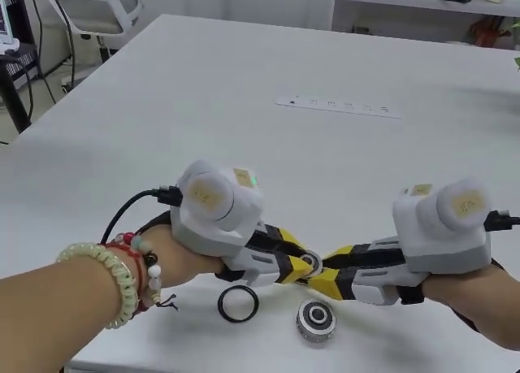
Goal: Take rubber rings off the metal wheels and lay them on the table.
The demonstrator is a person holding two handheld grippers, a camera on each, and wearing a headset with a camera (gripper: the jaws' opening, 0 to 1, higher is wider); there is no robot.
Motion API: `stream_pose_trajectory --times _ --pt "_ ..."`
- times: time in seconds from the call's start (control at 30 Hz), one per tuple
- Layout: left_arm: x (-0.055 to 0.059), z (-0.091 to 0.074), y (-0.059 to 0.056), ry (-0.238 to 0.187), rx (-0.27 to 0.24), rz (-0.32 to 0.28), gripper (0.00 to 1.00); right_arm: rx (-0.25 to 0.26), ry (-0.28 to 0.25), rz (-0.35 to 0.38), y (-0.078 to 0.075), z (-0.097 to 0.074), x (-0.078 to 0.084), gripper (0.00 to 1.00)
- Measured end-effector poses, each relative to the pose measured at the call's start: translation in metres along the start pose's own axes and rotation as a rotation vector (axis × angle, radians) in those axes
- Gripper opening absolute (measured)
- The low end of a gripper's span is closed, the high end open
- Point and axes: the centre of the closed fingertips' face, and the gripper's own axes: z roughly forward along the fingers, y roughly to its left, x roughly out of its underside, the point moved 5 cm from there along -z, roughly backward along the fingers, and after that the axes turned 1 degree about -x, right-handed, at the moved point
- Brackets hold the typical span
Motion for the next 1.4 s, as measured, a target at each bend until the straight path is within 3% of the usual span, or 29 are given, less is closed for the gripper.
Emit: stream_pose_trajectory --times 0.07,0.13,0.23,0.47,0.6,0.67,0.8,0.9,0.97,1.0,1.07,1.13,1.27,1.4 --pt "0.000 0.000 0.000 -0.001 0.000 0.000 0.14 -0.002 0.002 -0.012 0.000 -0.001 0.000 0.19" --pt "0.000 0.000 0.000 -0.001 0.001 0.008 0.14 0.005 0.019 -0.072 0.000 -0.001 0.000 0.18" --pt "0.000 0.000 0.000 -0.003 0.004 0.009 0.14 0.007 0.047 -0.080 -0.001 -0.003 0.003 0.12" --pt "0.001 0.000 0.001 -0.004 -0.004 0.007 0.14 0.018 0.045 -0.079 -0.004 -0.004 0.003 0.01" --pt "0.000 0.000 0.000 0.003 -0.013 0.013 0.14 0.039 0.054 -0.070 -0.006 -0.003 0.002 0.00" --pt "0.000 0.000 0.000 0.006 -0.017 0.022 0.14 0.053 0.062 -0.041 -0.008 -0.004 0.002 0.00" --pt "0.000 0.000 0.001 0.008 -0.023 0.017 0.14 0.077 0.039 0.124 -0.014 -0.006 0.002 0.00" --pt "0.000 0.000 0.001 0.008 -0.023 0.016 0.14 0.062 -0.012 0.223 -0.016 -0.009 0.000 0.00" --pt "0.000 0.000 0.001 0.008 -0.022 0.015 0.14 0.037 -0.082 0.309 -0.013 -0.011 -0.009 0.00" --pt "0.000 0.000 0.001 0.008 -0.023 0.018 0.14 0.042 -0.046 0.362 -0.013 -0.011 -0.005 0.00" --pt "0.000 0.000 0.001 0.008 -0.022 0.019 0.14 0.043 -0.063 0.357 -0.016 -0.010 -0.004 0.00" --pt "0.000 0.000 0.001 0.009 -0.021 0.021 0.14 0.019 -0.070 0.421 -0.014 -0.010 -0.006 0.00" --pt "0.000 -0.001 0.003 0.021 -0.026 0.025 0.13 0.042 -0.053 0.379 -0.010 -0.008 -0.010 0.00" --pt "0.000 -0.002 0.003 0.024 -0.028 0.032 0.13 0.030 -0.054 0.372 -0.008 -0.007 -0.013 0.00"
